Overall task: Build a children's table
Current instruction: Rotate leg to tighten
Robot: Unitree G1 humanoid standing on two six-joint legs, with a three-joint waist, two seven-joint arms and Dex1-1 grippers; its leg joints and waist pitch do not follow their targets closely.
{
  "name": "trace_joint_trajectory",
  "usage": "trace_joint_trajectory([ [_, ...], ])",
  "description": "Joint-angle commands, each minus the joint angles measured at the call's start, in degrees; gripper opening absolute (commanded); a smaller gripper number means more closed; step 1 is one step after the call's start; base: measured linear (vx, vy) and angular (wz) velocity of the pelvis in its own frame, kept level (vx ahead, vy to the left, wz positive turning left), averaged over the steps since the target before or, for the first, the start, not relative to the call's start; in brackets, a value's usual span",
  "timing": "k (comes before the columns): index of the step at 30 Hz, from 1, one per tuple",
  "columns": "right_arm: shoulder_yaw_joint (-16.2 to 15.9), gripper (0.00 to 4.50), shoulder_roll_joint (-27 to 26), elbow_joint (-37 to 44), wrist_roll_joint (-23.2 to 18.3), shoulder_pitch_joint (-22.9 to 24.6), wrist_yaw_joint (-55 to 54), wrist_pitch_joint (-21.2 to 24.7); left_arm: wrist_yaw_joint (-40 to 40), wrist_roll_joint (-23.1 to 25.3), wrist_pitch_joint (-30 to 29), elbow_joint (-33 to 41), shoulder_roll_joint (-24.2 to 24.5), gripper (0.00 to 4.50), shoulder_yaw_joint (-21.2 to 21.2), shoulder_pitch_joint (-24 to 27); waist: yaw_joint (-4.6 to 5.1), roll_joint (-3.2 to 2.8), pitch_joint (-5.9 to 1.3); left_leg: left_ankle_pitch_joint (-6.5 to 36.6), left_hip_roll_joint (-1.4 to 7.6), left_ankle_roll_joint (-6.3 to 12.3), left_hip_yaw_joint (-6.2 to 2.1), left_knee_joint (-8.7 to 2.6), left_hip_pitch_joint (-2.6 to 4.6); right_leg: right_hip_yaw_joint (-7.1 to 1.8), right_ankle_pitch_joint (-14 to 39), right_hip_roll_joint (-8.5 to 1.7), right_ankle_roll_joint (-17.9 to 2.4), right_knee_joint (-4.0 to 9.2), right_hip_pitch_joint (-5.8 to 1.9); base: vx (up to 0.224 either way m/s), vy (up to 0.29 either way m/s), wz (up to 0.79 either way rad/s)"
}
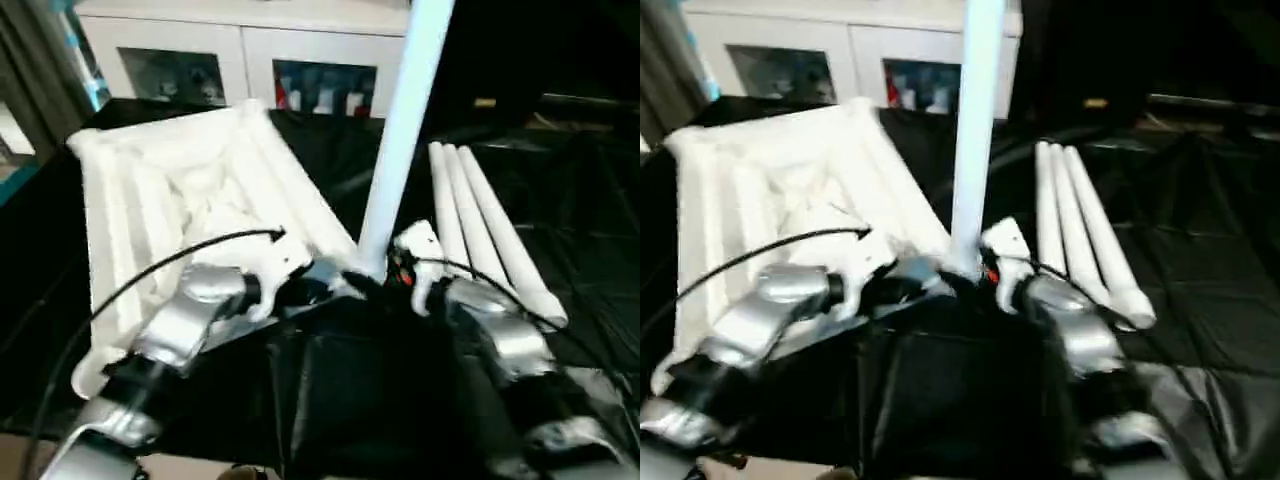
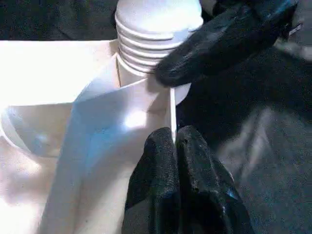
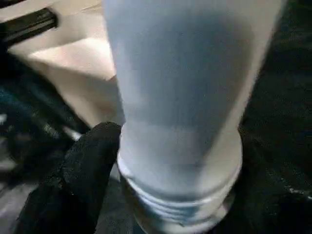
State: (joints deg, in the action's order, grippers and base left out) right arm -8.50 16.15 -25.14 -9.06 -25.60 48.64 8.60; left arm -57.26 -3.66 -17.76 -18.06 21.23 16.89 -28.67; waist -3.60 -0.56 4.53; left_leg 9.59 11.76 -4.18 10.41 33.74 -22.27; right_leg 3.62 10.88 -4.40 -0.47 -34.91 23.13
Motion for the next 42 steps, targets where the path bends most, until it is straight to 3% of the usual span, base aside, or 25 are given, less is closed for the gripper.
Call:
trace_joint_trajectory([
  [1,-1.0,3.63,1.7,3.3,-1.3,1.1,4.7,0.5,-4.0,-1.8,1.2,3.2,1.1,0.00,0.8,0.6,0.01,-0.30,-4.22,9.2,1.52,4.31,-0.32,-3.77,1.25,-2.48,0.2,-3.13,-15.4,3.03,-3.01,0.000,0.000,0.00],
  [2,-1.0,3.63,2.2,4.0,-1.5,1.5,5.4,0.4,-4.6,-2.1,1.1,3.6,1.7,0.00,0.7,0.9,-0.07,-0.62,-4.15,9.9,1.57,4.21,-0.36,-3.88,1.22,-2.48,1.4,-3.26,-15.4,3.11,-3.01,0.000,0.000,0.00],
  [7,-0.9,3.63,2.5,5.5,-2.6,2.3,6.8,0.5,-5.5,-2.3,1.1,4.0,2.5,0.00,0.5,1.4,0.06,-0.45,-3.88,13.1,1.59,2.59,-0.31,-4.11,1.50,-2.62,7.4,-3.31,-14.6,3.74,-2.73,0.000,0.000,0.00],
  [9,-0.8,3.40,2.4,6.0,-2.9,2.7,7.2,0.6,-5.7,-2.3,1.2,3.9,2.6,0.00,0.4,1.5,0.05,-0.36,-3.82,13.6,1.57,2.16,-0.34,-4.19,1.48,-2.64,8.8,-3.33,-14.1,3.89,-2.72,0.000,0.000,0.00],
  [18,-1.9,2.78,1.3,7.1,-3.2,4.7,7.0,2.4,-5.1,-2.1,0.8,4.3,2.3,0.00,0.7,1.9,-0.01,-0.34,-4.02,11.7,1.55,2.40,-0.38,-4.09,1.37,-2.61,6.7,-3.29,-14.3,3.60,-2.78,0.000,0.000,0.00],
  [22,-0.8,2.72,-0.6,4.9,-2.3,4.8,2.3,3.2,-3.6,-1.1,0.7,3.7,1.5,0.00,0.6,1.6,0.09,-0.24,-3.85,12.5,1.50,2.15,-0.39,-4.21,1.34,-2.61,8.2,-3.31,-14.0,3.77,-2.70,0.000,0.000,0.00],
  [24,0.3,2.70,-2.6,2.8,-0.9,4.4,-2.8,3.0,-1.6,-0.1,0.5,2.6,0.4,0.00,0.6,0.9,0.31,-0.22,-3.59,14.9,1.48,0.86,-0.43,-4.45,1.52,-2.64,13.1,-3.41,-12.9,4.34,-2.44,0.000,0.000,0.00],
  [28,2.4,2.69,-6.0,-0.9,0.4,3.2,-11.4,3.7,2.9,1.2,-0.1,-0.2,-2.3,0.00,0.3,-1.1,0.53,-0.13,-3.43,16.9,1.37,-0.30,-0.60,-4.65,1.58,-2.63,17.9,-3.52,-11.1,4.74,-2.29,0.000,0.000,0.00],
  [29,3.4,2.69,-8.3,-4.1,1.4,2.0,-16.8,3.6,6.6,1.9,-0.1,-2.4,-4.9,0.00,-0.1,-2.7,0.77,-0.23,-3.38,18.1,1.33,-0.66,-0.58,-4.64,1.67,-2.72,19.8,-3.61,-10.6,5.03,-1.91,0.000,0.000,0.00],
  [32,5.0,2.69,-11.9,-8.8,2.0,-0.3,-24.8,4.2,12.7,3.3,-0.1,-6.2,-9.1,0.00,-0.4,-5.5,0.93,-0.27,-3.35,19.1,1.22,-1.71,-0.82,-4.76,1.78,-2.51,21.5,-3.54,-9.7,5.29,-1.98,0.000,0.000,0.00],
  [37,6.0,2.69,-15.7,-12.6,1.9,-2.9,-30.1,4.0,16.3,4.3,-1.0,-8.6,-12.8,0.00,-0.2,-7.3,1.11,-0.30,-3.43,20.1,1.10,-1.32,-0.89,-4.73,1.76,-2.42,23.2,-3.59,-8.7,5.74,-1.91,0.000,0.000,0.00],
  [38,6.2,3.25,-16.1,-12.6,1.2,-3.0,-29.2,3.6,16.2,4.3,-0.9,-8.6,-13.0,0.00,-0.1,-7.3,1.09,-0.32,-3.48,20.0,1.18,-0.97,-0.89,-4.75,1.72,-2.47,22.3,-3.56,-8.7,5.73,-1.85,0.000,0.000,0.00],
  [42,6.9,3.56,-16.5,-12.8,0.3,-3.7,-27.0,2.2,14.6,4.1,-0.2,-8.2,-12.8,0.00,0.3,-6.9,0.99,-0.32,-3.62,19.4,1.28,-0.53,-0.76,-4.72,1.76,-2.54,19.8,-3.52,-9.7,5.54,-1.81,0.000,0.000,0.00],
])
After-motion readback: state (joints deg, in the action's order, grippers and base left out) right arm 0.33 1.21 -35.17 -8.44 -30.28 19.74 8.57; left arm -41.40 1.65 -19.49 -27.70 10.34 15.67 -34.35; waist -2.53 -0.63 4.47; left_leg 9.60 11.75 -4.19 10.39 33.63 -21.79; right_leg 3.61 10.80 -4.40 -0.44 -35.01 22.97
